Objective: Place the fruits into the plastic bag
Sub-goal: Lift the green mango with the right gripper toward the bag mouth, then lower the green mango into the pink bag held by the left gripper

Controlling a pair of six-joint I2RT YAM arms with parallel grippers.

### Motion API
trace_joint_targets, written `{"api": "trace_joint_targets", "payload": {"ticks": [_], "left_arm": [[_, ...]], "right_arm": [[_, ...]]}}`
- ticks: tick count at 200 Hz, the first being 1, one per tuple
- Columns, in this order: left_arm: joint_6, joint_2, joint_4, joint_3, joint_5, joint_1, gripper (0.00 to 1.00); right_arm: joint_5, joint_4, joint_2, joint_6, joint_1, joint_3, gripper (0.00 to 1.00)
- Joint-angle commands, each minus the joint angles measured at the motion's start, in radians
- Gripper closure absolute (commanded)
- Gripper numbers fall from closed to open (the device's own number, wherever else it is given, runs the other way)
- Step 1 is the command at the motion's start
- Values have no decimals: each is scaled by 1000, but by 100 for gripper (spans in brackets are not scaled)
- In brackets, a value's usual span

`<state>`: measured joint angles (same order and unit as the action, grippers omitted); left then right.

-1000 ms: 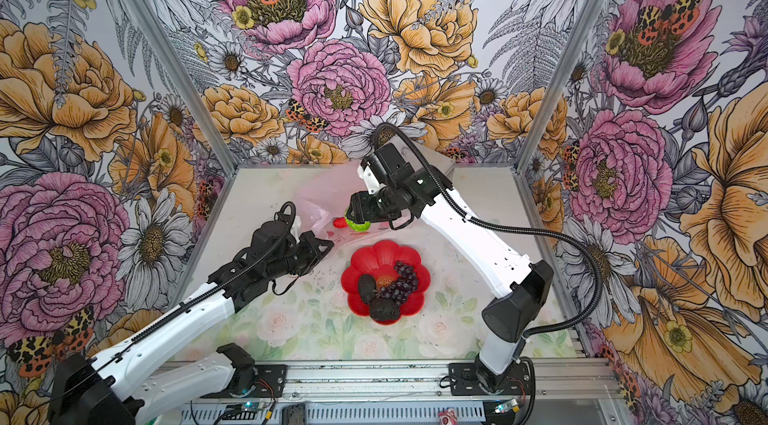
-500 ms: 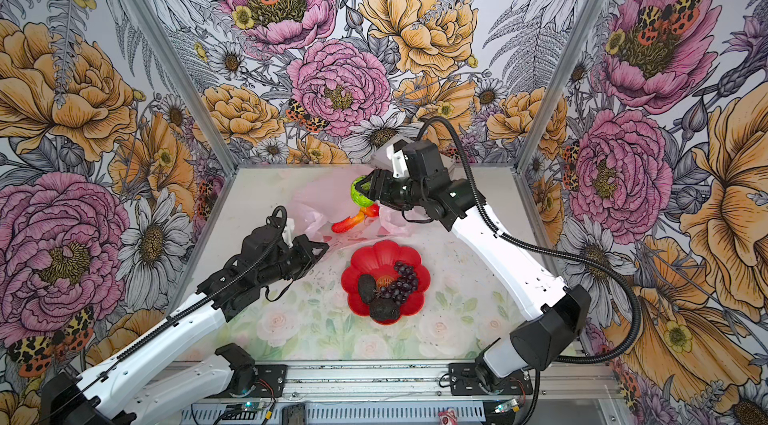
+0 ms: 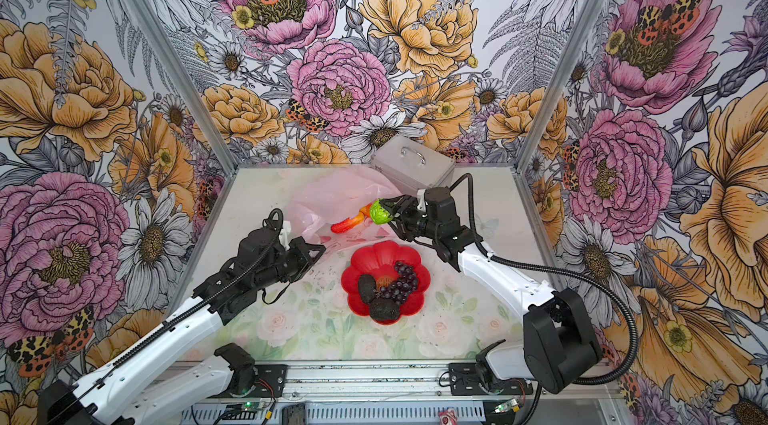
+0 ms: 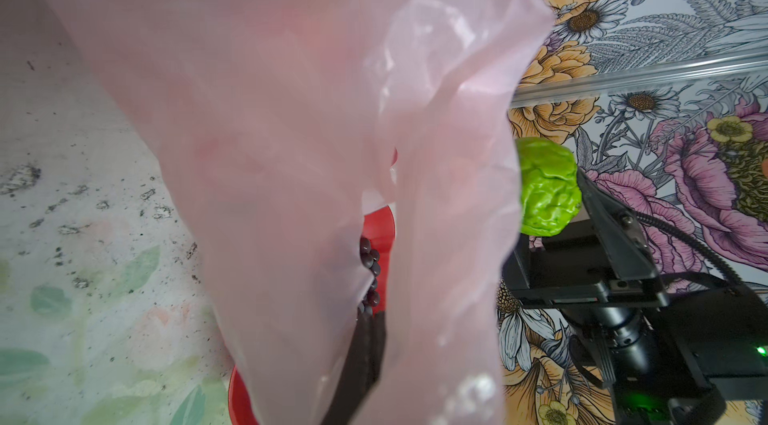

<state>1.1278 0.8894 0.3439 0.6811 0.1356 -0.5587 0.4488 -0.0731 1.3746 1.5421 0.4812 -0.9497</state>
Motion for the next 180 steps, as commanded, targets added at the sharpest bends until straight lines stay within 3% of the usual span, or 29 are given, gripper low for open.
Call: {"api": "trace_joint_targets", "payload": {"ticks": [1, 180], "left_arm": [[1, -14, 8, -4, 14, 13, 100], [-113, 11, 64, 80, 44, 25, 100]], "right_arm": [[-18, -72, 55, 38, 33, -34, 40], [55, -171, 565, 115, 152, -370, 40]]}}
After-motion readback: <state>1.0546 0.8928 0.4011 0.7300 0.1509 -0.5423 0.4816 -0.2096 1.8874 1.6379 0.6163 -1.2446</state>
